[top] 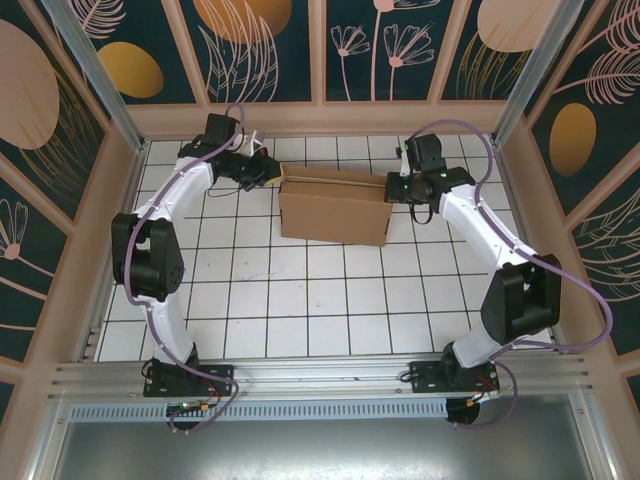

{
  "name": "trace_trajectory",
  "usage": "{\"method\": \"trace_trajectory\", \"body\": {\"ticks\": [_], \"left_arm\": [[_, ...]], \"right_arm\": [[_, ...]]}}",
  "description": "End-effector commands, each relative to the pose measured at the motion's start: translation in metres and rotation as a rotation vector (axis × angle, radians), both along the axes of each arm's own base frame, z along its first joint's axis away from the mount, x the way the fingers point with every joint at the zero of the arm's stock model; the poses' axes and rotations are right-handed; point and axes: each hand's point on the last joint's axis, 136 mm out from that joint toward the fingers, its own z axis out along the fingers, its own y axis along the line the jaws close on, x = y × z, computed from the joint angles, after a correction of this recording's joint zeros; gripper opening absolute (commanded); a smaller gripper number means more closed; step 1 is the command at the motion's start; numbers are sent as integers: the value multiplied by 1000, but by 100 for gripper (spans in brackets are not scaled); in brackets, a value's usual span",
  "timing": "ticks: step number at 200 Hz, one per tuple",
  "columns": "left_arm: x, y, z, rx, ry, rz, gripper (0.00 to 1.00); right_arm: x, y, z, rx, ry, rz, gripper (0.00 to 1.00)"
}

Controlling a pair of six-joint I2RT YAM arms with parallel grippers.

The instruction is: Fold the paper box

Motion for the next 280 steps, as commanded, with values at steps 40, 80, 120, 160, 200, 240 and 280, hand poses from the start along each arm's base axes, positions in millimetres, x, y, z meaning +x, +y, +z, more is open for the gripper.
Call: {"method": "trace_trajectory", "body": {"ticks": [40, 80, 120, 160, 200, 240, 280], "left_arm": [[-30, -7, 8, 30, -91, -140, 0], [-28, -17, 22, -85, -27, -110, 0], [-31, -8, 19, 8, -94, -146, 0], [-39, 0, -1, 89, -100, -181, 0], [-44, 5, -11, 133, -100, -198, 0], [-48, 6, -26, 133, -114, -193, 0], [-52, 8, -42, 133, -118, -173, 0]], "right_arm": [[-4, 16, 18, 25, -106, 69, 0], [-3, 14, 17, 12, -110, 63, 0], [-5, 11, 16, 3, -114, 55, 0], [-3, 12, 16, 4, -111, 54, 0], [-2, 12, 16, 3, -109, 51, 0], [-2, 14, 15, 12, -112, 56, 0], [-4, 16, 14, 32, -115, 61, 0]]}}
